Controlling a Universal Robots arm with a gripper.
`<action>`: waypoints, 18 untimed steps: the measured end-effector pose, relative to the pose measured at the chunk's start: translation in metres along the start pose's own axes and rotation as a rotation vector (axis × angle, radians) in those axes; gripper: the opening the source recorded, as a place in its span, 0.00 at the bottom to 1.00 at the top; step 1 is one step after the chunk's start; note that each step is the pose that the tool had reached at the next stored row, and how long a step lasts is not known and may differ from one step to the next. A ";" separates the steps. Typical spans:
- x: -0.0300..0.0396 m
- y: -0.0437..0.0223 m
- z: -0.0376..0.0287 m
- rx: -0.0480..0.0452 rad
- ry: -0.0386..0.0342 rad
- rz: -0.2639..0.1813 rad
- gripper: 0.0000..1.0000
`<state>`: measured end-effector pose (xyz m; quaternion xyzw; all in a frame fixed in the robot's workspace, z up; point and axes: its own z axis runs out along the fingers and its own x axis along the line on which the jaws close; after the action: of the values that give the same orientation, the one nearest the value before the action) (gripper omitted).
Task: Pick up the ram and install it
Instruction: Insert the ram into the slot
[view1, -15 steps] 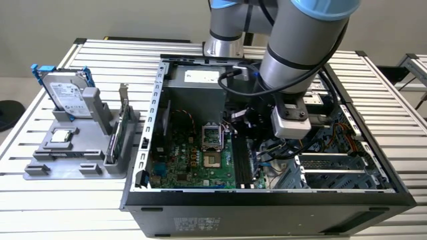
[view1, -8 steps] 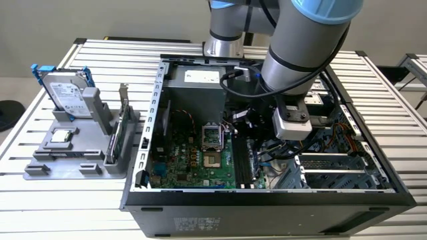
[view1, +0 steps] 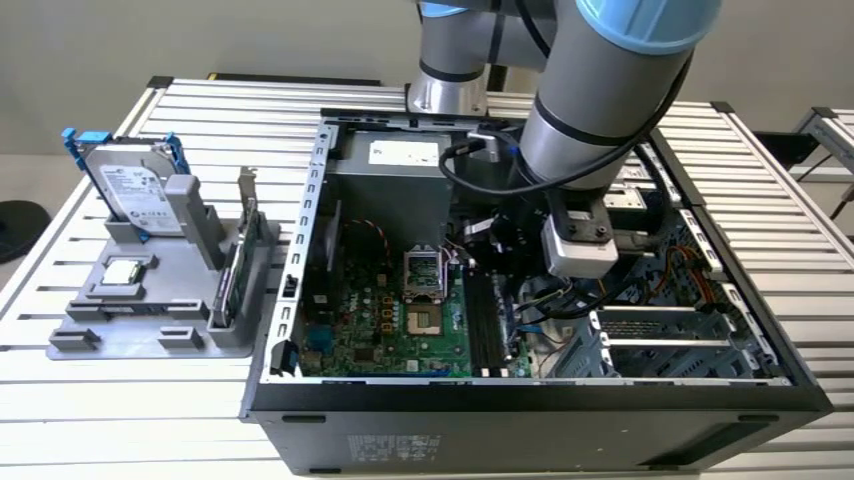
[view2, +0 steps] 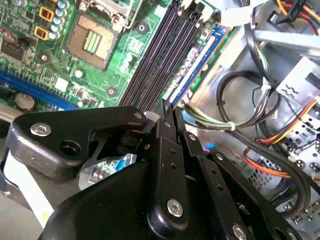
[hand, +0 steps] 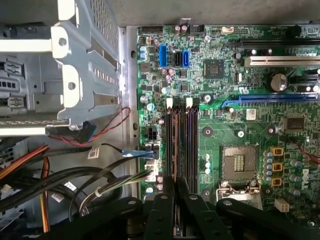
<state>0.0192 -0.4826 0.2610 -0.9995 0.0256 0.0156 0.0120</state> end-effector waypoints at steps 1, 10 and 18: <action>0.0000 -0.0011 0.0008 0.0015 -0.0001 0.000 0.00; 0.0002 -0.0066 0.0103 0.0030 -0.0002 0.000 0.00; 0.0002 -0.0121 0.0213 0.0029 -0.0002 0.000 0.00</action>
<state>0.0193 -0.4700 0.2400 -0.9995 0.0257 0.0157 0.0134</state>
